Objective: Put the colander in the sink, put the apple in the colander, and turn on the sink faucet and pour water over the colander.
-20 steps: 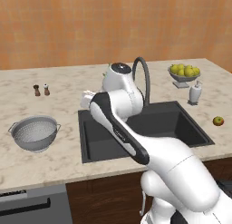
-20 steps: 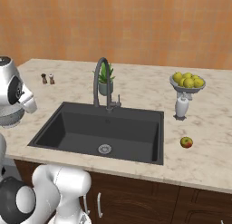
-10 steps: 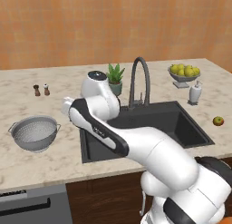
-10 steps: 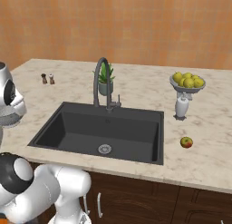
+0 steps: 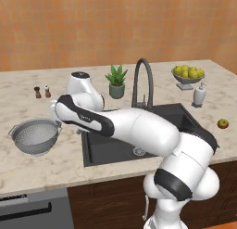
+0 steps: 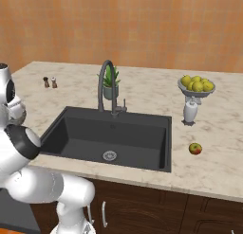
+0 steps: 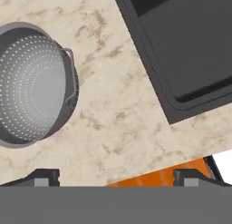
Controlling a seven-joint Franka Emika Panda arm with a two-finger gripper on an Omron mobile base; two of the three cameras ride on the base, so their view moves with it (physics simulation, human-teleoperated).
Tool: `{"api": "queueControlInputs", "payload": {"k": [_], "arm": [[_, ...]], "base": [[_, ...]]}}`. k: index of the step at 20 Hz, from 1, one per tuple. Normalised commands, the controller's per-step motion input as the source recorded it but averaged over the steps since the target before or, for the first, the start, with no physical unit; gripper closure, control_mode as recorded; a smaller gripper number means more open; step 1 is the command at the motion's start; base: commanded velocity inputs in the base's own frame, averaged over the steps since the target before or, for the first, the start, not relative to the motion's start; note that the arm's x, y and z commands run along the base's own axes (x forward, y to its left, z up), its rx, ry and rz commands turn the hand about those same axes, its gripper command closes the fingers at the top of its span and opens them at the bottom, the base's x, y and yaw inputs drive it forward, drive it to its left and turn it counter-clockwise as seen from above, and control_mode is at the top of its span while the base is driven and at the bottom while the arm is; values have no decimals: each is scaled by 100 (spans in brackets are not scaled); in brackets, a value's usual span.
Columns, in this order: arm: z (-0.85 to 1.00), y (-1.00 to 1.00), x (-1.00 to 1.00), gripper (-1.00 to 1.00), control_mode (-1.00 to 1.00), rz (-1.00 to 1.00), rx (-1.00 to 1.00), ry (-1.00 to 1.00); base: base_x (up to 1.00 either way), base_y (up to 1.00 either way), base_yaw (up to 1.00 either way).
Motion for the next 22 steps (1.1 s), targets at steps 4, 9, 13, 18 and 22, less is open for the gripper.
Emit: {"api": "queueControlInputs", "payload": {"k": [4,9,13,18,22], "arm": [[-30,37,29,-100,-100,0,0,0],[-33,16,23,-100,-100,2,0,0],[-30,4,22,-100,-100,5,0,0],[-31,4,27,-100,-100,5,0,0],[-33,8,33,-100,-100,4,0,0]], "base": [[0,0,0],[0,0,0],[0,0,0],[0,0,0],[0,0,0]]}}
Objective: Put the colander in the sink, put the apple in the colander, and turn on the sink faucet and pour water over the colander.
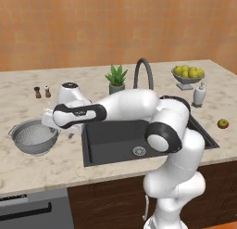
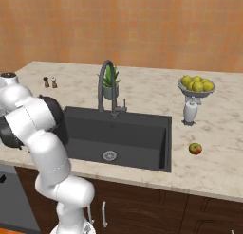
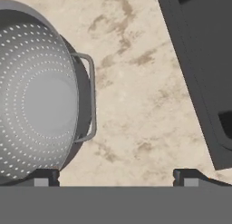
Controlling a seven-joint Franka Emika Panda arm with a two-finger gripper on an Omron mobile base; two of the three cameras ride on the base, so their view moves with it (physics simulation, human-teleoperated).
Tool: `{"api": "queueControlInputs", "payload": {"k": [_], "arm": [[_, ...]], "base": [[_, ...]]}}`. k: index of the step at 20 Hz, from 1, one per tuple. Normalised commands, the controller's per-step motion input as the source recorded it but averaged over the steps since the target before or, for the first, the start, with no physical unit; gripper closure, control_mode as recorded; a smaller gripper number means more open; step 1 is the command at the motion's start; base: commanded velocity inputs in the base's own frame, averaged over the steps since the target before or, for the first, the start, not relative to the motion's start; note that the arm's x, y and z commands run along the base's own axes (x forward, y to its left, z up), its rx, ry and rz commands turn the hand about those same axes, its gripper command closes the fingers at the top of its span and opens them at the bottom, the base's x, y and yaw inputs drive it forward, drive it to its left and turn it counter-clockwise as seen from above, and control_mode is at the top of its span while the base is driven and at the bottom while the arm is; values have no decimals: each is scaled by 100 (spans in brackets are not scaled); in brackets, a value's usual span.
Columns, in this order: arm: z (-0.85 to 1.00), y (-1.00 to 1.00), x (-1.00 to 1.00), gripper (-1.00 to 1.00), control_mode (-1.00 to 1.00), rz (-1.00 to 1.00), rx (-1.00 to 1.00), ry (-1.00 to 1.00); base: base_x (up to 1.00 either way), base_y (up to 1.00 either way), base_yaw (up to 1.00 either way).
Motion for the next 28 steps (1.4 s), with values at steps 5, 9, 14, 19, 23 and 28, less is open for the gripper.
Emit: {"api": "queueControlInputs", "payload": {"k": [5,9,14,19,23,28], "arm": [[-23,13,39,-100,-100,3,0,0],[-22,20,34,-100,-100,1,0,0],[-13,27,35,-100,-100,0,0,0],[-20,21,31,-100,-100,0,-3,0],[-32,9,23,-100,-100,0,-8,0],[-44,3,3,100,-100,0,-5,4]], "base": [[0,0,0],[0,0,0],[0,0,0],[0,0,0],[0,0,0],[0,0,0]]}}
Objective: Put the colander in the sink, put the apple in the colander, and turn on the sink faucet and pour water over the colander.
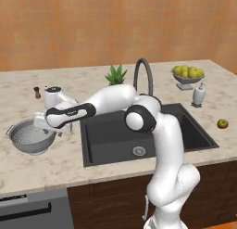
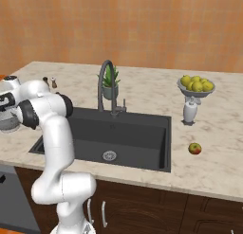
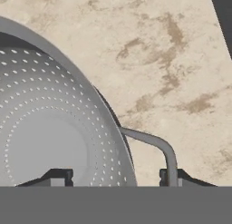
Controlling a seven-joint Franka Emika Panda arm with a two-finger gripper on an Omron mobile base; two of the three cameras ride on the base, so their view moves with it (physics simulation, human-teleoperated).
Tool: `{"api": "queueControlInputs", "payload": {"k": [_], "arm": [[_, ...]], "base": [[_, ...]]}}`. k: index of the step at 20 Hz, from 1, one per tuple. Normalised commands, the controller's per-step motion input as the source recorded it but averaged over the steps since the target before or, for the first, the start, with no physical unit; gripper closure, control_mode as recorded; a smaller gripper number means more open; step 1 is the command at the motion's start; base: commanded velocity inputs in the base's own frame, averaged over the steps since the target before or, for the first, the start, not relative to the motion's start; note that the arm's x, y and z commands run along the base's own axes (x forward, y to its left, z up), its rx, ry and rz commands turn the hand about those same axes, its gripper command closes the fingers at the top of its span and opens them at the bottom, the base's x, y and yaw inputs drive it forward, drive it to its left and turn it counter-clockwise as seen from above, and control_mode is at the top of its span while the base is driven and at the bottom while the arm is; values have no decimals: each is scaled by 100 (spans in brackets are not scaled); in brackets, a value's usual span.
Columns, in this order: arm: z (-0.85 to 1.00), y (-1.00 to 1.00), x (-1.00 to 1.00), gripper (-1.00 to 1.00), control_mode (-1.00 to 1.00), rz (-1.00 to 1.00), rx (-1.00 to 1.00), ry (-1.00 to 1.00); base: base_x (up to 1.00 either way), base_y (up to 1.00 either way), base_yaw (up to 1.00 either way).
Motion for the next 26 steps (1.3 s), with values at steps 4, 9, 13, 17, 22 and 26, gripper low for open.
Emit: {"api": "queueControlInputs", "payload": {"k": [4,9,13,17,22,26], "arm": [[-28,-10,-8,100,-100,0,0,2],[-6,-36,-24,100,-100,-6,8,0],[15,-48,-34,100,-100,-13,16,-1],[45,-48,-42,100,-100,-8,17,0],[51,-39,-56,100,-100,-8,3,0],[36,-44,-67,100,-100,-9,0,0]], "base": [[0,0,0],[0,0,0],[0,0,0],[0,0,0],[0,0,0],[0,0,0]]}}
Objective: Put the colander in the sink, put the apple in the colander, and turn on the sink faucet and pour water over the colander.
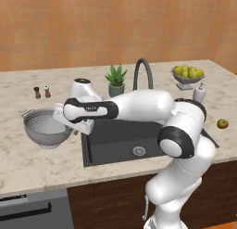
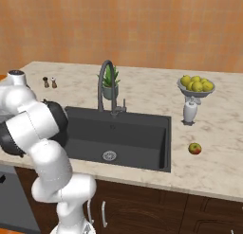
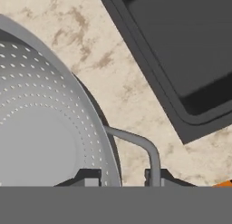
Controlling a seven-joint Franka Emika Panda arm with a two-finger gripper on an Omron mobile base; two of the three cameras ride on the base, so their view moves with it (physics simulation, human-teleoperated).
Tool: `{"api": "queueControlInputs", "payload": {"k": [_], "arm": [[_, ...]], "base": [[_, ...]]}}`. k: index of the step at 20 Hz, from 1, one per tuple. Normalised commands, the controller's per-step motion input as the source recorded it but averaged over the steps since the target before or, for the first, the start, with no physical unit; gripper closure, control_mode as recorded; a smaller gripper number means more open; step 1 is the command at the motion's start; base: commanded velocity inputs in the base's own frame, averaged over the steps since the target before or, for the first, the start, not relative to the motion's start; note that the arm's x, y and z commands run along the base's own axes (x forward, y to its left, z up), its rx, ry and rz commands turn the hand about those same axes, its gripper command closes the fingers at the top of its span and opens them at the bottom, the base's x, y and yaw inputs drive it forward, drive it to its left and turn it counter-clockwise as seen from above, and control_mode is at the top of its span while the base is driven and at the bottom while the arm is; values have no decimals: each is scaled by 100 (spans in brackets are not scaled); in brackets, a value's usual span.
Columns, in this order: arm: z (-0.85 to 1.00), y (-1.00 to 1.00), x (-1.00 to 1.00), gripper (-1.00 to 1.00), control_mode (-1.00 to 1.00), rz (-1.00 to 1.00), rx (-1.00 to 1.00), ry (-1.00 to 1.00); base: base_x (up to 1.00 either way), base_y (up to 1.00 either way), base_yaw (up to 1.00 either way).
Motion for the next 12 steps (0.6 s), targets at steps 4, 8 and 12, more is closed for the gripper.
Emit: {"api": "queueControlInputs", "payload": {"k": [4,8,12], "arm": [[38,-47,-52,100,-100,-6,0,1],[42,-56,-38,100,-100,-3,0,3],[37,-63,-24,100,-100,0,0,0]], "base": [[0,0,0],[0,0,0],[0,0,0]]}}
